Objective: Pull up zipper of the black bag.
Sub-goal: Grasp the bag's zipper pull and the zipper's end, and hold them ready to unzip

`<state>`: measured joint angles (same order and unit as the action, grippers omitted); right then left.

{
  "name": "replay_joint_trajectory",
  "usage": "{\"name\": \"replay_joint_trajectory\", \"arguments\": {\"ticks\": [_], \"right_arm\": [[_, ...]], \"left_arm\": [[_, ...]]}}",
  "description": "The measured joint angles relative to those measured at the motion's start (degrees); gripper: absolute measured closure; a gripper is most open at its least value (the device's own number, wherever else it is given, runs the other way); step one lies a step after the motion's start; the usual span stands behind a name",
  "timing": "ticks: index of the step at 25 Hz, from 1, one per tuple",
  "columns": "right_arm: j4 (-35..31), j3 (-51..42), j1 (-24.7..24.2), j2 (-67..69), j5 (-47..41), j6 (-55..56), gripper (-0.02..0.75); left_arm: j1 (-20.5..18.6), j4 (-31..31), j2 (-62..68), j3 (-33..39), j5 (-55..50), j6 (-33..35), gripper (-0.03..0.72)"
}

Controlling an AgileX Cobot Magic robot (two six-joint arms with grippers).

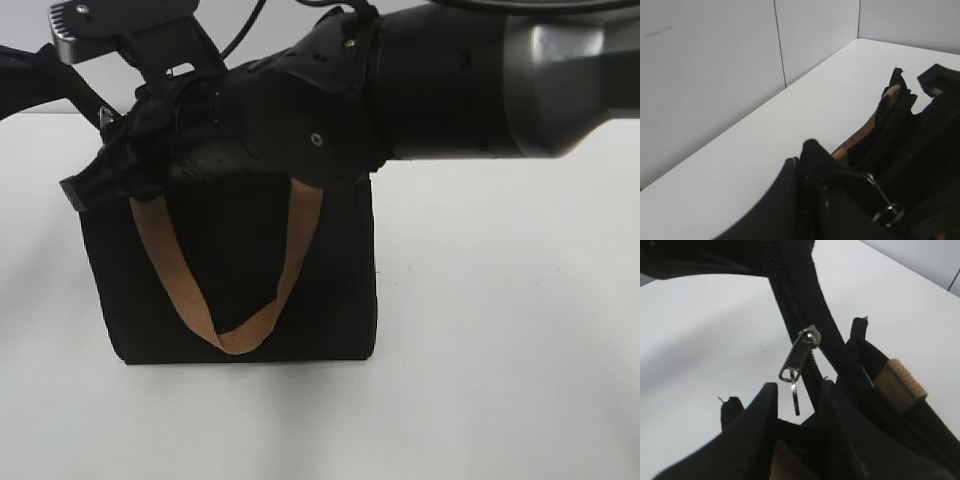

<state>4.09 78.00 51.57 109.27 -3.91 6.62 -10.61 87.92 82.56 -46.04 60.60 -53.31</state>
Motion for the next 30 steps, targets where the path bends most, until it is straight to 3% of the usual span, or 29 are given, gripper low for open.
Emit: {"name": "replay_joint_trajectory", "arguments": {"ticks": [9, 22, 26, 30], "right_arm": [[0.00, 0.00, 0.00, 0.00, 0.39, 1.75, 0.621], [-0.15, 0.00, 0.17, 1.25, 1.27, 2.53, 0.626], [-0.15, 0.55, 0.17, 1.37, 1.27, 2.53, 0.739], [-0.20, 3.28, 0.19, 1.76, 0.40, 2.53, 0.752]], "left_arm": [[0.00, 0.00, 0.00, 0.00, 0.66, 0.00, 0.665], [0.00, 0.00, 0.00, 0.00, 1.64, 0.00, 0.666], [0.00, 0.00, 0.00, 0.00, 1.71, 0.00, 0.666], [0.00, 0.00, 0.00, 0.00, 1.73, 0.00, 0.666]]}}
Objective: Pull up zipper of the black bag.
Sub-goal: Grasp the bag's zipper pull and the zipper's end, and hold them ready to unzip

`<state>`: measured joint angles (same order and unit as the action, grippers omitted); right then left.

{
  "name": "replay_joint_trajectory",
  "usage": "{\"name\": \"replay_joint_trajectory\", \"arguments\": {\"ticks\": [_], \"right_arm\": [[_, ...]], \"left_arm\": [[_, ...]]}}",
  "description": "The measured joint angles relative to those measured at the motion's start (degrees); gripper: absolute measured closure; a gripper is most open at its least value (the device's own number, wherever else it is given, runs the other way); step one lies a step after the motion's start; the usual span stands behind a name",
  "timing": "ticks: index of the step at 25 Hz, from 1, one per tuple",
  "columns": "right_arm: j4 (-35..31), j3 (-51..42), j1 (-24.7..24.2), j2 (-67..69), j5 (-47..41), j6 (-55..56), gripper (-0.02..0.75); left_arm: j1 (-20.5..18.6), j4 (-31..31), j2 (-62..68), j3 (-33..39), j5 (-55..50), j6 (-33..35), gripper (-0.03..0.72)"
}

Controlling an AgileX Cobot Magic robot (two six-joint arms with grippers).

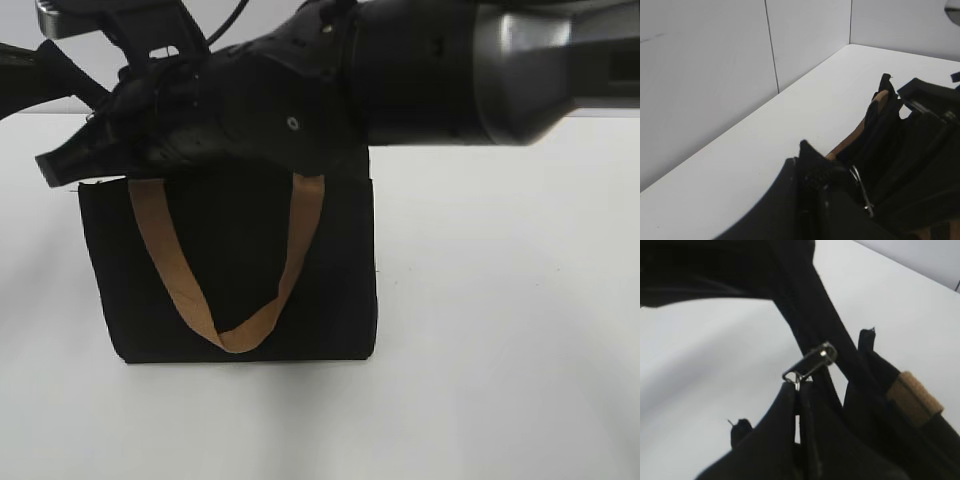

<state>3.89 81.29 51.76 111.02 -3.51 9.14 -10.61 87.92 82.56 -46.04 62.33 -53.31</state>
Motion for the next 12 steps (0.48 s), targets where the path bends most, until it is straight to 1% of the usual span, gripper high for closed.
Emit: {"name": "replay_joint_trajectory", "arguments": {"ticks": [2, 7, 12], "right_arm": [[0.00, 2.08, 0.05, 0.00, -2.68, 0.00, 0.752], [-1.13, 5.58, 0.07, -0.13, -14.85, -0.28, 0.752], [-6.65, 5.90, -0.22, -1.17, -20.78, -7.01, 0.752]], "left_arm": [[0.00, -0.06, 0.00, 0.00, -0.12, 0.00, 0.666], [0.00, 0.05, 0.00, -0.02, -3.01, -1.18, 0.666], [0.00, 2.42, -0.52, -0.07, -6.04, -4.01, 0.666]]}}
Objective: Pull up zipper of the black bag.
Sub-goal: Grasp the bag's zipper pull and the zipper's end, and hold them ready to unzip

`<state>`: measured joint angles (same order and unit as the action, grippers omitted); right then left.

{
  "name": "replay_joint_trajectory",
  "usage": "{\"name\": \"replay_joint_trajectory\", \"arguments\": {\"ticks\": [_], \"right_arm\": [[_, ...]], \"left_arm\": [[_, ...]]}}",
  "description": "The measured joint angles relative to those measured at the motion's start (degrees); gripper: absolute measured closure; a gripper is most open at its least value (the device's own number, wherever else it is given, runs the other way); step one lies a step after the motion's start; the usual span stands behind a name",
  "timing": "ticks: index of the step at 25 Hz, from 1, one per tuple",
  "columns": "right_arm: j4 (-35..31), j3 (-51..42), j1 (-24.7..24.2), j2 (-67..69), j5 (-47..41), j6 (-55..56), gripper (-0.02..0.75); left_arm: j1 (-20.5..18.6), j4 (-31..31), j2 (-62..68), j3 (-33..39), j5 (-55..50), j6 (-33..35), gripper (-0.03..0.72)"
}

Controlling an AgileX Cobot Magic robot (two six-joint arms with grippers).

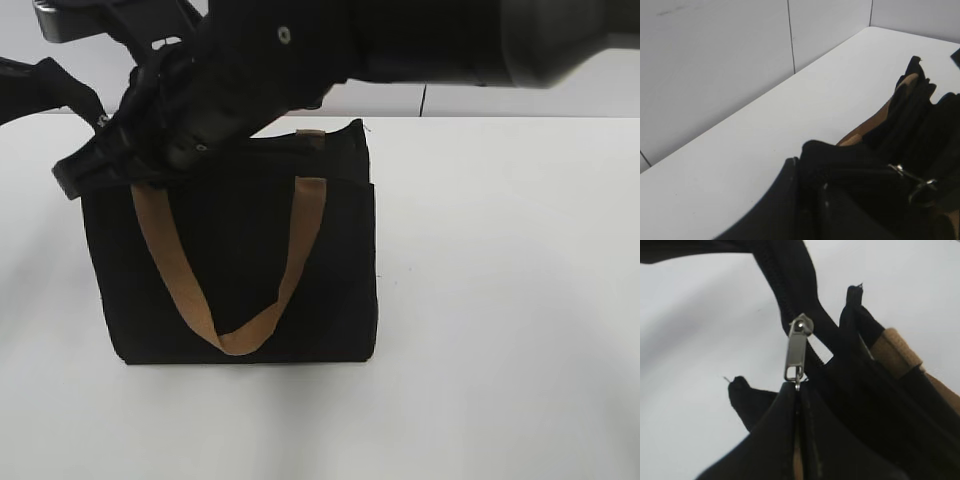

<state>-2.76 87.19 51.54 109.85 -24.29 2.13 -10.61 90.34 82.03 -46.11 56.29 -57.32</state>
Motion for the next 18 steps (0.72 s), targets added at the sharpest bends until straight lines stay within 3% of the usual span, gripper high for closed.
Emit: {"name": "replay_joint_trajectory", "arguments": {"ticks": [7, 18], "right_arm": [[-10.37, 0.15, -3.11, -0.17, 0.97, -7.57, 0.752], [-12.58, 5.75, -4.16, 2.12, 2.61, -8.68, 0.752]], "left_arm": [[0.00, 7.78, -3.36, 0.00, -6.74, -9.13, 0.666], [0.00, 10.37, -6.91, 0.00, -8.31, -19.77, 0.666]]}}
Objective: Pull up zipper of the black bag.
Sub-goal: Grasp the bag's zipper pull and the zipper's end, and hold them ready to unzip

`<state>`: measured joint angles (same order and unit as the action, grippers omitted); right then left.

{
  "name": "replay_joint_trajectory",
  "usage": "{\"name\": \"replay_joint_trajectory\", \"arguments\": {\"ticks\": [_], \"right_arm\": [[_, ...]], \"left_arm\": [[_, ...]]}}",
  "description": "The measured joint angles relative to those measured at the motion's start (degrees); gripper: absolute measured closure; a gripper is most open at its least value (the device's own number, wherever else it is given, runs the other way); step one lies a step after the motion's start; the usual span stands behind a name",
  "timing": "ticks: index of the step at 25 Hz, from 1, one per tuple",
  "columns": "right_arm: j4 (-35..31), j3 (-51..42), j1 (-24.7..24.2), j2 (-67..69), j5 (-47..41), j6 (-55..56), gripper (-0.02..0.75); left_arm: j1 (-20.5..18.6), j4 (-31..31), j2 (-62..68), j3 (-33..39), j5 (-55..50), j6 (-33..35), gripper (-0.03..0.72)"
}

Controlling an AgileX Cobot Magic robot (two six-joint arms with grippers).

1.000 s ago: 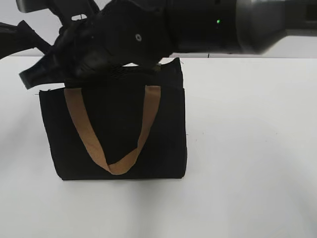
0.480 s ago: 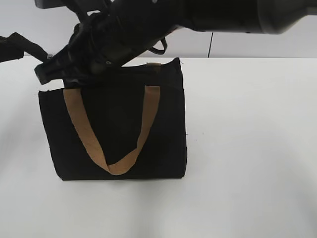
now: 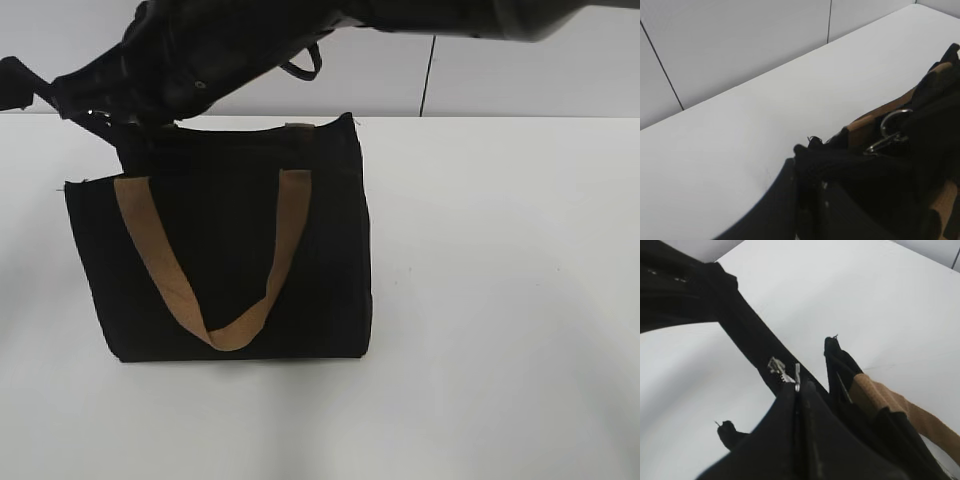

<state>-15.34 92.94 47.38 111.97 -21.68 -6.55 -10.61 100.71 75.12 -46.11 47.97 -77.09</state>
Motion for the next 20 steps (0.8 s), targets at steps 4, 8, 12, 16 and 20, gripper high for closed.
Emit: {"name": "replay_joint_trajectory", "arguments": {"ticks": [4, 8, 12, 16, 20], "right_arm": [[0.38, 0.61, 0.00, 0.37, -4.09, -1.37, 0.752], [1.90, 0.94, -1.48, 0.37, -10.13, -2.03, 0.752], [3.93, 0.99, -3.73, -0.14, -15.13, -2.13, 0.752], [6.91, 1.05, -4.26, -1.92, -18.38, -2.19, 0.752], [9.95, 1.05, -5.47, -3.07, -24.47, -2.37, 0.752]], "left_arm": [[0.00, 0.06, 0.00, 0.00, 0.00, -1.72, 0.666], [0.05, 0.06, 0.00, 0.00, 0.15, -2.06, 0.666], [0.05, 0.06, 0.00, 0.00, 0.20, -2.17, 0.666], [0.16, 0.06, 0.00, 0.00, 0.33, -2.17, 0.666], [0.22, 0.06, 0.05, 0.05, -0.08, -2.17, 0.666]]}}
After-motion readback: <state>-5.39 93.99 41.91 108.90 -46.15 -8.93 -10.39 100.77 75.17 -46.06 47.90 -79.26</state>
